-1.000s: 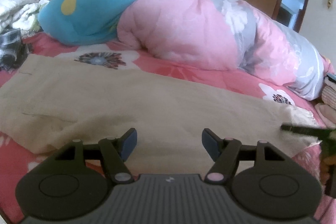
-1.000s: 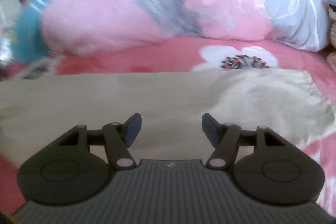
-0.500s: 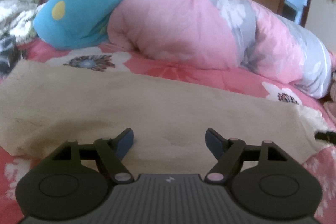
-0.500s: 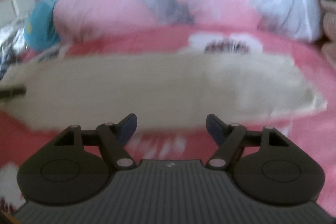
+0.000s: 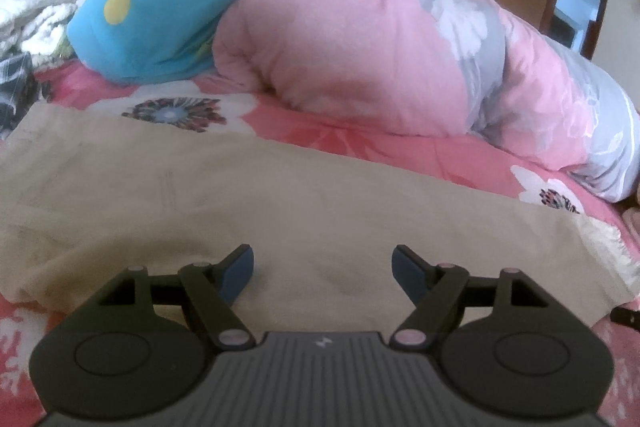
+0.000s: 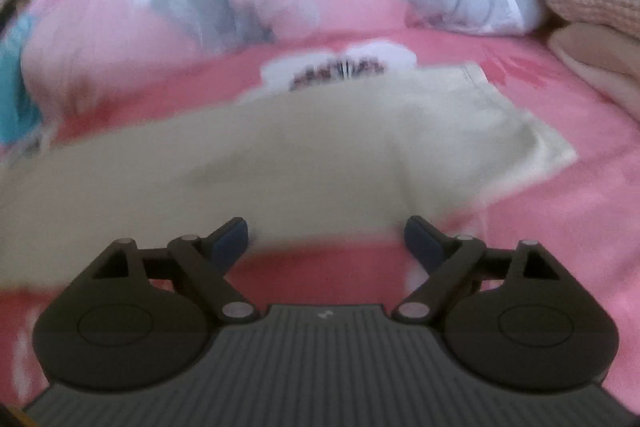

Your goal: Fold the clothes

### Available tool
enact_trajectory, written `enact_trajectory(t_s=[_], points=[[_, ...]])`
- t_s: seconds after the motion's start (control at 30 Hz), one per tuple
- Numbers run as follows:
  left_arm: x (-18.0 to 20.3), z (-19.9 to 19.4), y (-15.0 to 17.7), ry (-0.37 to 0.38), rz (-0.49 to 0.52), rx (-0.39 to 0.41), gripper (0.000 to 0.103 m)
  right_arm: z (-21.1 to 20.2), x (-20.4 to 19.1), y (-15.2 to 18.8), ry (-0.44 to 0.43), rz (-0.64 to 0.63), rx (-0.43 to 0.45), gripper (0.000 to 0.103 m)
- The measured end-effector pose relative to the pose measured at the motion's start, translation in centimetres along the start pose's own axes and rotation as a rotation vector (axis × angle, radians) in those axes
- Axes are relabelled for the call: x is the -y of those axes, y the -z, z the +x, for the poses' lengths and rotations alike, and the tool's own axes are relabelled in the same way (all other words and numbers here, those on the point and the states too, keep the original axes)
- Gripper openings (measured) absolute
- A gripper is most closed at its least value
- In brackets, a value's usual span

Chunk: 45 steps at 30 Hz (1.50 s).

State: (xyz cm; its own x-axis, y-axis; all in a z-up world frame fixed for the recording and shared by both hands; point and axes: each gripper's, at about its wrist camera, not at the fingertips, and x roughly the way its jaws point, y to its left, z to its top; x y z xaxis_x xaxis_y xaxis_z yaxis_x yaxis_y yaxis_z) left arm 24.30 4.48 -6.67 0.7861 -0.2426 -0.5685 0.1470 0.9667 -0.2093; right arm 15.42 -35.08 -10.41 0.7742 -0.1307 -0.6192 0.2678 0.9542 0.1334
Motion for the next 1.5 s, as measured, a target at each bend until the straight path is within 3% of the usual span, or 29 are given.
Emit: enact_trajectory(t_s=[0.13, 0.23, 0.33, 0.4, 0.5, 1.07, 1.5], points=[[-0.3, -0.4, -0.1, -0.003, -0.001, 0.005, 0.081, -1.9, -3.3, -0.3, -0.101, 0.051, 0.047, 0.088], [-0.7, -0.5, -0.2, -0.014, -0.011, 0.010, 0.083, -1.0, -7.1, -1.4, -0.160, 0.027, 0.062, 0.097], [-0.9, -0.1, -0.4, -0.025, -0.019, -0.003, 0.083, 1.2, -10.9, -1.6, -0.183, -0.061, 0.045, 0.102], [-0.9, 0.3, -0.3, -0.032, -0.015, -0.016, 0.084, 3.1, -13.0, -1.0, -0.190, -0.117, -0.014, 0.102], [-0.8, 0.5, -0.3, -0.039, -0.011, -0.026, 0.086, 4.0, -15.0, 0.6, -0.125, -0.231, -0.011, 0.102], [-0.8, 0.8, 0.3, -0.032, -0.030, -0.022, 0.100, 4.1, -14.7, 0.8, -0.143, -0.212, 0.011, 0.102], [-0.4, 1.0, 0.1, -0.049, -0.004, -0.043, 0.101, 4.0, -14.6, 0.8, -0.144, -0.211, 0.011, 0.102]])
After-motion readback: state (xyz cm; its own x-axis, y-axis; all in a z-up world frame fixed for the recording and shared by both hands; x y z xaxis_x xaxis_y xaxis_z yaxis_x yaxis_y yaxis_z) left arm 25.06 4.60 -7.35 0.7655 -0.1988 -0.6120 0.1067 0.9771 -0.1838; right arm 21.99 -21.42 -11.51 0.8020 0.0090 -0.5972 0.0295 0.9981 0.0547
